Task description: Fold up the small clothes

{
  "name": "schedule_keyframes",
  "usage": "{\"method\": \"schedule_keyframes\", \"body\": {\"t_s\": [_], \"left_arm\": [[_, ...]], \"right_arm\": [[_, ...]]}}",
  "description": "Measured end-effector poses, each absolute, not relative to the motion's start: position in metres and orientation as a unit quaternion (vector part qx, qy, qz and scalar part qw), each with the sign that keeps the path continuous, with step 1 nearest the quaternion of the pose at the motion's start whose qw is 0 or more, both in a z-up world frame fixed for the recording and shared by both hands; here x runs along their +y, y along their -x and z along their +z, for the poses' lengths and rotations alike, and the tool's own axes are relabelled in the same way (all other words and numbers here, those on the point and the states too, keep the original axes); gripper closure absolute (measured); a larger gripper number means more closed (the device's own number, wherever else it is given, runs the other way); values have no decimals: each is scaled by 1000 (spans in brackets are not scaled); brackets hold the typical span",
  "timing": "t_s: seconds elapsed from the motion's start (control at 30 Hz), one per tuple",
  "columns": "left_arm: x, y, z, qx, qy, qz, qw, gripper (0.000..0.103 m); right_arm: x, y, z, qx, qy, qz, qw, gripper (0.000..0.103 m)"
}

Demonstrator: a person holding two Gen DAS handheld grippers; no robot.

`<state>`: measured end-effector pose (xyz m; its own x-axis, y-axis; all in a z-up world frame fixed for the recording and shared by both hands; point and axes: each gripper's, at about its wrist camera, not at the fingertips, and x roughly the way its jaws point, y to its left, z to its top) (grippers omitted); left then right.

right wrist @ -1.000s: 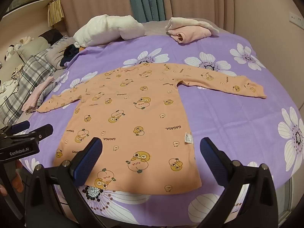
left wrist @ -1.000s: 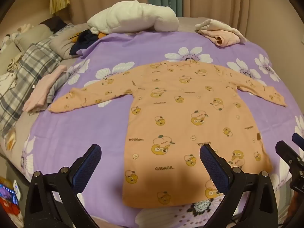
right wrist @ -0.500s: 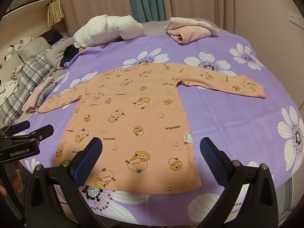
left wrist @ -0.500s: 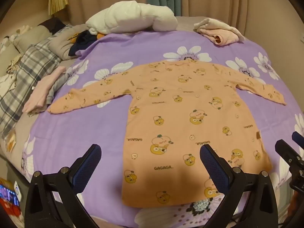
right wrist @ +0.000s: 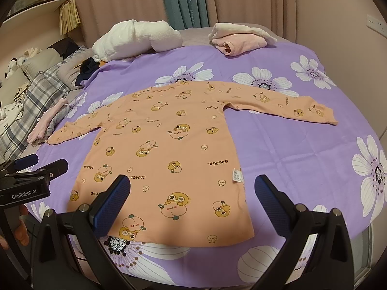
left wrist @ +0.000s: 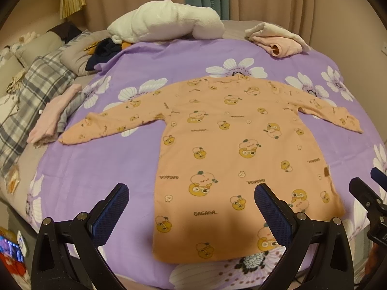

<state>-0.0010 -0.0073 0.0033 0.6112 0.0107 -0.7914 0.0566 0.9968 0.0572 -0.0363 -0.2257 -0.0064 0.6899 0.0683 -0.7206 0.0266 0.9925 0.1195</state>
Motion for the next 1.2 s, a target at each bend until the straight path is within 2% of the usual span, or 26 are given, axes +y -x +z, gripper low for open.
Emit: {"method": "schedule_keyframes", "body": {"t_s": [0.43, 0.63, 0.83, 1.03, 1.2], "left_arm": [[-11, -1, -11, 451, -34, -19, 892, 1], [-9, -14, -20, 469, 28, -63, 880, 1], [-8, -29, -32, 471, 86, -88, 874, 1], [1, -45, -40, 461, 162, -105, 866, 1], [14, -55, -50, 464, 179, -70, 865, 1]], "right_arm": [[-230, 34, -9, 401, -62, 4, 914, 0], [-242, 31, -16, 406, -79, -8, 910, 0], [-281, 24, -33, 410, -155, -9, 899, 0], [-355, 16, -54, 382, -303, -21, 873, 0], [-409, 5, -66, 355, -345, -77, 865, 0]]}}
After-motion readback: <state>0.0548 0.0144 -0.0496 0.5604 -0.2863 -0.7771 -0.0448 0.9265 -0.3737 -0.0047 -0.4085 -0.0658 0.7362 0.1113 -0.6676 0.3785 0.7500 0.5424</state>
